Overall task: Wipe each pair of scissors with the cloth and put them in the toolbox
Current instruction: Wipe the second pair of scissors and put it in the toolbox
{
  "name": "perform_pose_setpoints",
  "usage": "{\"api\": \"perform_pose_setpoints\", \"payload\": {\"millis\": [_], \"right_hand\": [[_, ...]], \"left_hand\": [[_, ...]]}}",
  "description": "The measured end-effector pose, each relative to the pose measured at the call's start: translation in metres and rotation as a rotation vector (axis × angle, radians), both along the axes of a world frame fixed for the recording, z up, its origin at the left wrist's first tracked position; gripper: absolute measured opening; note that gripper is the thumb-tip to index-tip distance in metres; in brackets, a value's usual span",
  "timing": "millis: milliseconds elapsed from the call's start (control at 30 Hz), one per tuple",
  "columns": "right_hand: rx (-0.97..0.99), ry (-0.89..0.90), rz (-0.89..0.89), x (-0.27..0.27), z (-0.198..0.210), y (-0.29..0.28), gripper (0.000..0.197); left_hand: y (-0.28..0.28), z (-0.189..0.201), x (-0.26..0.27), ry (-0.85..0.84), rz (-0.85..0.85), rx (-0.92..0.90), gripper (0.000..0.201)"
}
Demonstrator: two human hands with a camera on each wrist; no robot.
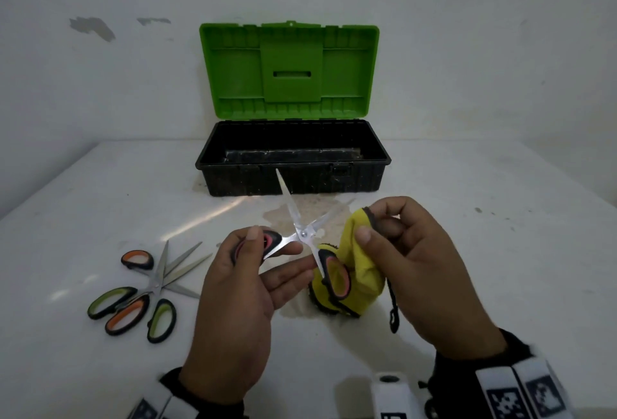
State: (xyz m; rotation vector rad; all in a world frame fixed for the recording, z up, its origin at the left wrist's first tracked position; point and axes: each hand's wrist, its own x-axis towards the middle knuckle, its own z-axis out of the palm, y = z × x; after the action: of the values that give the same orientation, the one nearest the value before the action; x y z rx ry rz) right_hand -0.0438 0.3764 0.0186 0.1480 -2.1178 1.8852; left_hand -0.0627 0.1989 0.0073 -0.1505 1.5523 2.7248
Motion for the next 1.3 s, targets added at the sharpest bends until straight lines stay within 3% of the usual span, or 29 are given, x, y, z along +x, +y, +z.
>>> {"api": "perform_pose_setpoints", "payload": {"millis": [200, 567, 933, 1067, 1300], "right_hand": [[0.062, -0.008, -0.050, -0.005, 0.001, -0.009, 0.010], [0.418, 0.085, -0.229, -0.012, 0.005, -0.017, 0.005], [0.467, 0.165, -0.363, -0.013, 0.005, -0.019, 0.012], [0.499, 0.167, -0.300, -0.010, 0.004, -0.025, 0.012], [0.456, 0.159, -0.350, -0.016, 0.002, -0.019, 0.013]], "left_hand": [[0.002, -0.007, 0.000, 0.005, -0.040, 0.032, 0.024], [0.002, -0.006, 0.006, 0.140, -0.072, -0.064, 0.032], [0.001, -0.005, 0.009, 0.187, -0.051, -0.137, 0.034], [-0.002, -0.005, 0.009, 0.190, -0.037, -0.155, 0.035], [-0.003, -0.003, 0.009, 0.199, -0.038, -0.163, 0.036]]}}
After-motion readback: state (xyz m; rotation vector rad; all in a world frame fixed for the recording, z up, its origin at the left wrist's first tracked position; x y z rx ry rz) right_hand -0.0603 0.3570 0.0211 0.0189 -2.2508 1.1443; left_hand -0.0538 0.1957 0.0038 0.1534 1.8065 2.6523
